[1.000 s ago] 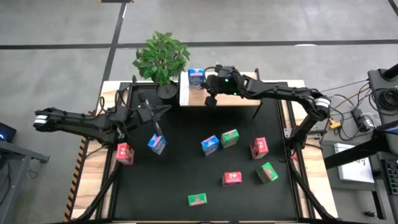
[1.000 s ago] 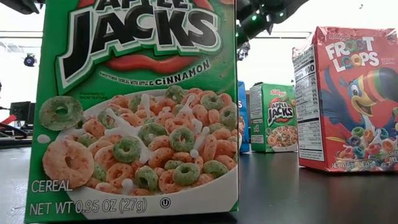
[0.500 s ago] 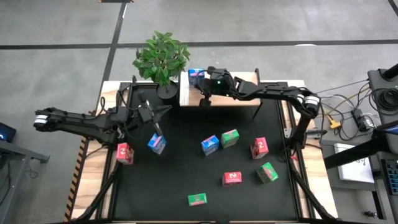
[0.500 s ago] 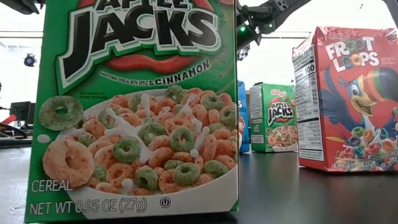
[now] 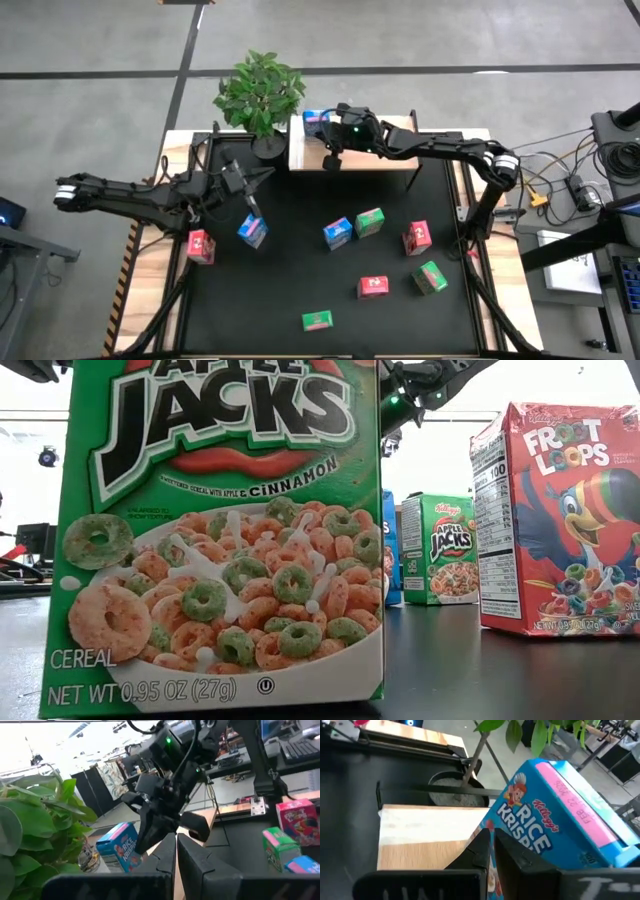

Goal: Stack cereal on shelf
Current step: Put the bottom left blue cereal box on the shelf

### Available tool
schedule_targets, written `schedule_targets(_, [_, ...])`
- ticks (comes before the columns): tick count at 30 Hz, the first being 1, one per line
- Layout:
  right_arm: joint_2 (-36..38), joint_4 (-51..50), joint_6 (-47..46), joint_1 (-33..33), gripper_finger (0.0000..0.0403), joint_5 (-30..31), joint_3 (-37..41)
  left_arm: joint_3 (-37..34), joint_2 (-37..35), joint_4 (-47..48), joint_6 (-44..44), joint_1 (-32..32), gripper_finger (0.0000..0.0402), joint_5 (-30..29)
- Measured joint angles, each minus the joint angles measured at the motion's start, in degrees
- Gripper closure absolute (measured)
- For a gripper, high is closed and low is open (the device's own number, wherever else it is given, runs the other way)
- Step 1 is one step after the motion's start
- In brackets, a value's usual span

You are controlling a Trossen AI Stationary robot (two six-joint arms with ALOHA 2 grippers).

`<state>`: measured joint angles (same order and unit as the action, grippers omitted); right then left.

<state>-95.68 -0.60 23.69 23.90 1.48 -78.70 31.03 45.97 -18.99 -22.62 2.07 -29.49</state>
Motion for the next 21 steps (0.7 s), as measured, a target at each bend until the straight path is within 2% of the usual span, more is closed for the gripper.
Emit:
schedule_targets(4, [-0.01, -0.29, 0.44, 0.90, 0.0390, 0.04, 0.02, 0.14, -0.31, -2.23, 2.21, 0.00, 0.0402, -1.10])
schedule_targets(11, [-1.73, 4.74, -0.11, 1.41, 0.0390, 0.06, 0.07, 0.20, -0.32, -1.82, 2.61, 0.00, 0.0402, -1.10])
schedule_targets(21, [-2.54, 2.86, 1.81, 1.36, 0.0390, 0.04, 0.07, 0.20, -0.37, -1.24, 2.61, 0.00, 0.0402, -1.12])
